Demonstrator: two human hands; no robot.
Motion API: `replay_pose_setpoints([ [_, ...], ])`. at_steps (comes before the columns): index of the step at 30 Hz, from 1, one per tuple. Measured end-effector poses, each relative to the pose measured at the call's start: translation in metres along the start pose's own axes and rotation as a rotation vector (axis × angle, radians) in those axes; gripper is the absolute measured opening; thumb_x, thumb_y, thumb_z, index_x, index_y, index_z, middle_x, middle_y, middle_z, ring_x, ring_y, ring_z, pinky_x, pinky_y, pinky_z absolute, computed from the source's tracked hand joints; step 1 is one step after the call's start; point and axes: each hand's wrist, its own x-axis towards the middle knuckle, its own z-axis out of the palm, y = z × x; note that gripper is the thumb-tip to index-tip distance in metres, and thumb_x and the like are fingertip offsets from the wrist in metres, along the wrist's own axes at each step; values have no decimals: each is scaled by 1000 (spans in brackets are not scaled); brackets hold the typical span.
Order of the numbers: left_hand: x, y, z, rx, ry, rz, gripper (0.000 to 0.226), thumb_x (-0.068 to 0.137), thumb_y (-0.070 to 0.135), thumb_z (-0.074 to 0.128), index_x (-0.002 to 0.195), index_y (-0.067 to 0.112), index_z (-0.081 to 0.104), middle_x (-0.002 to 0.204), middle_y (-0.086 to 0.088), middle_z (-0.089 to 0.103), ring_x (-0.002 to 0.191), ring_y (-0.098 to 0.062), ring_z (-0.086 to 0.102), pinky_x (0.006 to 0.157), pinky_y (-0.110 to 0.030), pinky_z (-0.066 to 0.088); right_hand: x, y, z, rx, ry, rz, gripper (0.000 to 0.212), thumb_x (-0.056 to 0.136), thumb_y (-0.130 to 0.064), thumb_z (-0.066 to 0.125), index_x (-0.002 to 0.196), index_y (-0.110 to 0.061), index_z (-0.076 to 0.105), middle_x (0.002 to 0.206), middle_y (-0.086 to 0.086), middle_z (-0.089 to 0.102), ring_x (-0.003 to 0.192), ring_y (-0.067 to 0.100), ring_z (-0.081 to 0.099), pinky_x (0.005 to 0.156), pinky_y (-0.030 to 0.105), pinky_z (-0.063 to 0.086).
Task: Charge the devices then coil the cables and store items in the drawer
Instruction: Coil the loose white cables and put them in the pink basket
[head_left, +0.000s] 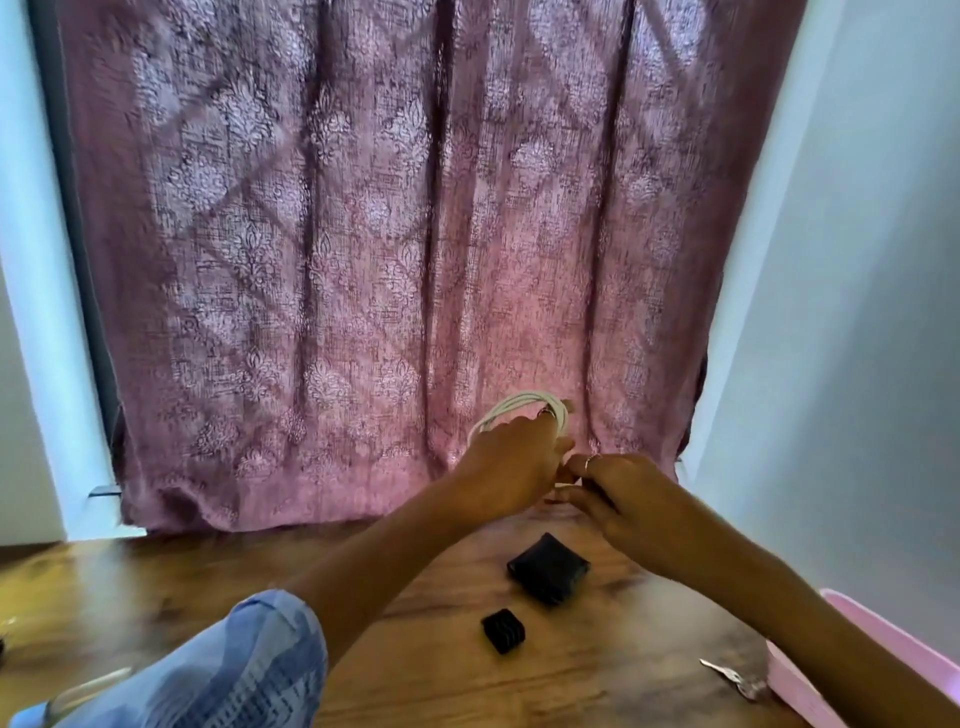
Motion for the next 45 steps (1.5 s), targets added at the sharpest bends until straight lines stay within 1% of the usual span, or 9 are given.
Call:
replay_pose_setpoints([
  [5,-14,5,8,-497,-212,10,41,100,38,38,91,1,53,66,-6,49,52,-12,47,51,-32,44,-28,9,-25,-311,61,-93,22,85,-4,63,103,-16,68,98,3,67,89,24,65,78,31,50],
  [9,-22,11,13,-1028,-504,-134,63,91,59,29,99,6,62,52,5,31,39,-5,24,37,-16,23,-45,23,-39,-574,317,-154,33,57,8,82,85,-8,74,93,15,67,81,35,64,71,36,53],
  [14,-21,38,25,-1280,-820,-50,68,87,66,23,91,9,60,44,9,28,32,-2,18,35,-16,15,-60,29,-35,-556,502,-96,33,63,8,77,92,-8,74,81,12,66,67,30,63,58,31,53],
  [20,-8,64,46,-1697,-992,61,46,93,49,33,77,14,58,40,7,17,28,-8,12,35,-13,15,-68,37,-23,484,521,252,20,95,-17,53,92,-26,71,85,-13,71,82,0,64,75,9,46],
  [23,0,69,56,-1793,-1025,111,36,93,44,42,74,16,56,40,7,19,28,-9,13,35,-16,15,-72,49,-17,1206,360,417,25,84,-40,59,92,-22,76,93,0,75,89,13,69,75,23,53],
  [28,25,74,70,-2001,-1050,141,32,96,33,42,76,10,52,40,5,24,28,-8,7,34,-20,5,-71,76,-11,1375,213,295,37,81,-53,62,97,-22,75,91,-2,74,87,10,68,75,23,55],
  [35,60,92,95,-1705,-691,-112,39,93,37,43,66,11,55,35,6,33,28,-6,29,36,-19,33,-72,124,-21,988,327,381,10,85,-25,64,88,-31,72,83,-12,74,82,4,69,76,20,55],
  [37,68,103,104,-1601,-581,-173,37,87,38,48,65,9,53,37,5,31,34,-8,34,41,-19,39,-70,138,-22,858,357,402,27,90,-15,61,74,-36,70,73,-15,72,72,2,67,70,21,54],
  [45,118,132,157,-1123,-112,-254,35,94,26,51,74,-2,57,46,0,53,44,-12,53,50,-23,47,-83,204,-21,848,542,525,10,86,-32,64,87,-29,73,75,-18,72,72,1,69,64,9,48],
])
